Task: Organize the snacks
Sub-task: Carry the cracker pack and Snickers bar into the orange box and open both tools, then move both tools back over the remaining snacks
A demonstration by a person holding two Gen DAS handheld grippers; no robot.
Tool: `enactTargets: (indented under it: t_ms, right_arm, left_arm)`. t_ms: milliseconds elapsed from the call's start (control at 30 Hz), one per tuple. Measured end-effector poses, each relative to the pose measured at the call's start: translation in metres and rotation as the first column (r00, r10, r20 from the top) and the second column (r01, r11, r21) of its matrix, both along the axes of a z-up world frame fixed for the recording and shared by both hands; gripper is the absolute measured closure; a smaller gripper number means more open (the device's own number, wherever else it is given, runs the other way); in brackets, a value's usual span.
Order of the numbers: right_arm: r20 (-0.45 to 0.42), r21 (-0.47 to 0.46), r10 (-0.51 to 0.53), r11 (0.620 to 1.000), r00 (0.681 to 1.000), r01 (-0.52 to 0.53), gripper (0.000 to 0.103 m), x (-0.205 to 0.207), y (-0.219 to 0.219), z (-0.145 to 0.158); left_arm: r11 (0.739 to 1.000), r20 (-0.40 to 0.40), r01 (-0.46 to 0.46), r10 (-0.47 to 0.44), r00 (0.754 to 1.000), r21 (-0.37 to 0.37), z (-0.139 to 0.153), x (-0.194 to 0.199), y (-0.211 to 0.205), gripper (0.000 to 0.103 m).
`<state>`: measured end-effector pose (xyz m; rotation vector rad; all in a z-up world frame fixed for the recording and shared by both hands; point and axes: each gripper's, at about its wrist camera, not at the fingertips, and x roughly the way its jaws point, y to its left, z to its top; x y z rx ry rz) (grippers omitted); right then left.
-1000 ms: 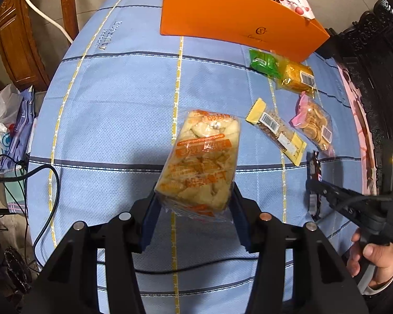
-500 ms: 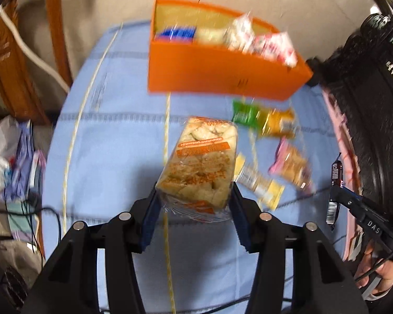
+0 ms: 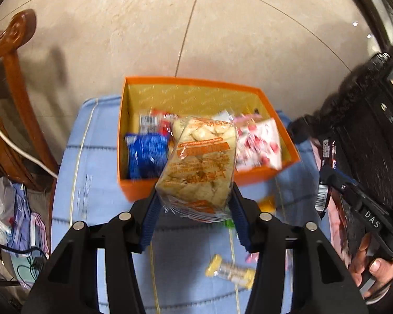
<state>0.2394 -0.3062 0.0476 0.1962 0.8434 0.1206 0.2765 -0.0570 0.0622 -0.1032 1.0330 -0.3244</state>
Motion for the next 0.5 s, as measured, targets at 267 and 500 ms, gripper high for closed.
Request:
enactTargets:
  t_ms: [267, 500]
  right_arm:
    - [0.052, -0.029, -0.027, 0.999, 0.998, 0.028, 0.072, 0.075, 0.009, -0.010]
    - [0.053, -0.041, -0.059, 0.997, 0.997, 0.061, 0.032, 0.068, 0.004, -0.021]
  left_arm:
    - [0.990, -0.004, -0.110, 0.111, 0.994, 0.087, -0.017, 0.068, -0.012, 0.027]
    - [0.990, 0.029, -0.117, 0.115, 0.993, 0.082, -0.012, 0.057, -0.010, 0.015]
